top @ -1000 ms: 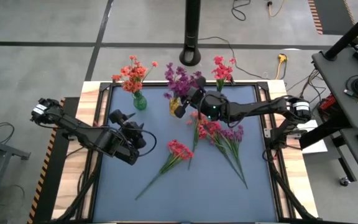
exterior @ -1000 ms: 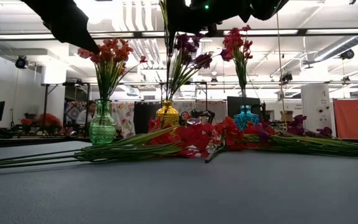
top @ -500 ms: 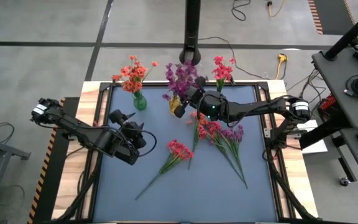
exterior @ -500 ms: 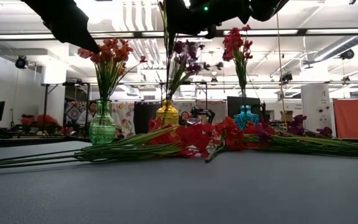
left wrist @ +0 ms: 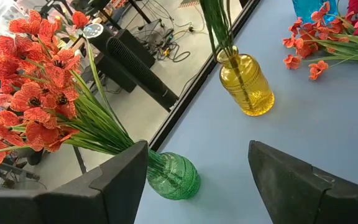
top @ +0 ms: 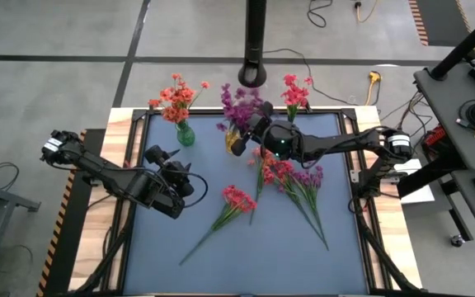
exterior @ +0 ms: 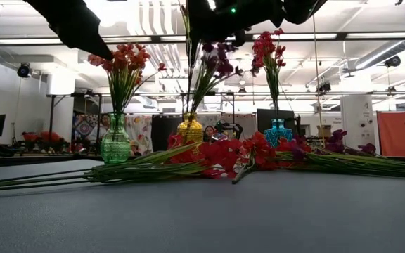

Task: Sort flowers into vase by color
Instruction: Put the right violet flowers into the yellow vase

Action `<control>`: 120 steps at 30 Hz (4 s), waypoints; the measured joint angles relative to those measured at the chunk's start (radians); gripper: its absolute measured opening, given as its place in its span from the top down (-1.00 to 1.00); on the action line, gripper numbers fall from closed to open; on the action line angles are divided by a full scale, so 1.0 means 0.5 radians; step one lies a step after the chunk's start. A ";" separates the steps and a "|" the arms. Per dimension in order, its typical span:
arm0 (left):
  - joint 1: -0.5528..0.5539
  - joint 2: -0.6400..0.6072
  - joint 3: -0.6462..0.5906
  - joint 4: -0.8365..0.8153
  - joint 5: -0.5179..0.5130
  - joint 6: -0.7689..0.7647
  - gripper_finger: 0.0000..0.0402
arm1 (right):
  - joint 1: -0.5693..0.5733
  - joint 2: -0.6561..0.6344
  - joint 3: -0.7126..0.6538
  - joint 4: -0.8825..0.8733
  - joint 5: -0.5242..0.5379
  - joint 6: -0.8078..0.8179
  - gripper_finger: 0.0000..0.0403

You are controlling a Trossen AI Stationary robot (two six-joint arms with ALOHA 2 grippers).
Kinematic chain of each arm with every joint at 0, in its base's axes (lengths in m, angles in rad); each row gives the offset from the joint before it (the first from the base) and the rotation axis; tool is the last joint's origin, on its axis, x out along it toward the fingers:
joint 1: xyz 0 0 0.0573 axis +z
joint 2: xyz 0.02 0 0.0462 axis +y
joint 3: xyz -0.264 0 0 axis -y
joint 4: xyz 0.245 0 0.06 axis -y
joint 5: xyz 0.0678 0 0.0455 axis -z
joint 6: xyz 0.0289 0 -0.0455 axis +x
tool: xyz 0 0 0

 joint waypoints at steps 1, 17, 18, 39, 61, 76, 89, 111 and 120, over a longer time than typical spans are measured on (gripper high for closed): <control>0.001 0.000 0.000 0.000 0.000 0.001 -0.30 | 0.000 -0.001 0.007 -0.031 0.001 0.009 0.91; 0.001 0.000 0.001 0.000 0.001 0.001 -0.30 | -0.001 -0.003 0.106 -0.260 0.002 0.061 0.91; 0.001 0.000 0.001 0.000 0.001 0.001 -0.30 | -0.001 -0.003 0.106 -0.255 0.002 0.055 0.91; 0.001 0.000 0.001 0.000 0.002 0.001 -0.30 | -0.018 0.002 0.391 -0.675 0.016 0.113 0.91; 0.001 0.000 0.001 -0.001 0.002 0.001 -0.30 | -0.023 0.024 0.383 -0.664 0.014 0.139 0.91; 0.001 0.000 0.002 -0.001 0.002 0.001 -0.30 | -0.023 0.024 0.380 -0.643 0.012 0.124 0.91; 0.001 0.000 0.002 0.000 0.002 0.001 -0.30 | -0.023 0.024 0.379 -0.583 0.007 0.090 0.91; 0.000 0.000 0.002 -0.002 0.002 0.002 -0.30 | -0.023 0.024 0.379 -0.636 -0.038 0.200 0.91; 0.001 0.000 0.002 -0.002 0.001 0.002 -0.30 | -0.023 0.024 0.379 -0.659 -0.038 0.199 0.91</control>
